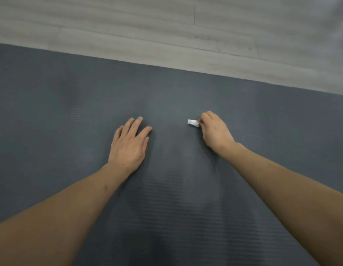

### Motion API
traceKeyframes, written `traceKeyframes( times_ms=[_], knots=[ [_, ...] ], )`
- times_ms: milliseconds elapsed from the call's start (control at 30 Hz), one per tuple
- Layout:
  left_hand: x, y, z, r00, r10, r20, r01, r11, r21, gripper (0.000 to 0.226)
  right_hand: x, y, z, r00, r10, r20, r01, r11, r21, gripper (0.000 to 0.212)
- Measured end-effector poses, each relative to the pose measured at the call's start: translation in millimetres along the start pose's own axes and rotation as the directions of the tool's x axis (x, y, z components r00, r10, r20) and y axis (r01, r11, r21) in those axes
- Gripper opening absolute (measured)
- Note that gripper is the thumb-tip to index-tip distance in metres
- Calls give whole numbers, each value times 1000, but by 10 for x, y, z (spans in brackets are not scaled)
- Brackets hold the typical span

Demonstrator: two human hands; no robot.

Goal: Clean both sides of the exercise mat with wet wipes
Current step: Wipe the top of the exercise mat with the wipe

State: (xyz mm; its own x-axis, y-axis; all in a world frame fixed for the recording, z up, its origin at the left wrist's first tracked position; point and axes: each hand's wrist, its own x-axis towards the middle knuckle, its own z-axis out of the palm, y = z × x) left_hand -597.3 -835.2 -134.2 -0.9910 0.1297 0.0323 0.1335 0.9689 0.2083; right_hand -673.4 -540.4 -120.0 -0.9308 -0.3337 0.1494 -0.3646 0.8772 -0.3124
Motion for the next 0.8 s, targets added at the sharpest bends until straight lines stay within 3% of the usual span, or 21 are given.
traceKeyframes(
  times_ms=[133, 333, 500, 600, 800],
  knots=[
    [541, -329, -91, 999, -5, 51, 3, 999, 43, 45, 513, 41, 155, 990, 117, -74, -116, 993, 11, 6],
    [1331, -637, -161, 993, -106, 59, 104, 994, 35, 49, 1176, 0, 362, 970, 194, -150, -188, 981, 54, 7],
    [2059, -856, -144, 986, -92, 137, 92, 996, 8, 49, 1735, -19, 520, 953, 236, -191, -211, 967, 141, 8],
    [2280, -944, -26, 994, -82, 68, 84, 996, -28, 41, 1899, -25, 641, 893, 336, -300, -265, 931, 253, 10],
    [2250, -946, 19, 997, -76, 7, 76, 997, -27, 44, 1945, 2, 634, 865, 405, -296, -317, 899, 302, 7]
  ],
)
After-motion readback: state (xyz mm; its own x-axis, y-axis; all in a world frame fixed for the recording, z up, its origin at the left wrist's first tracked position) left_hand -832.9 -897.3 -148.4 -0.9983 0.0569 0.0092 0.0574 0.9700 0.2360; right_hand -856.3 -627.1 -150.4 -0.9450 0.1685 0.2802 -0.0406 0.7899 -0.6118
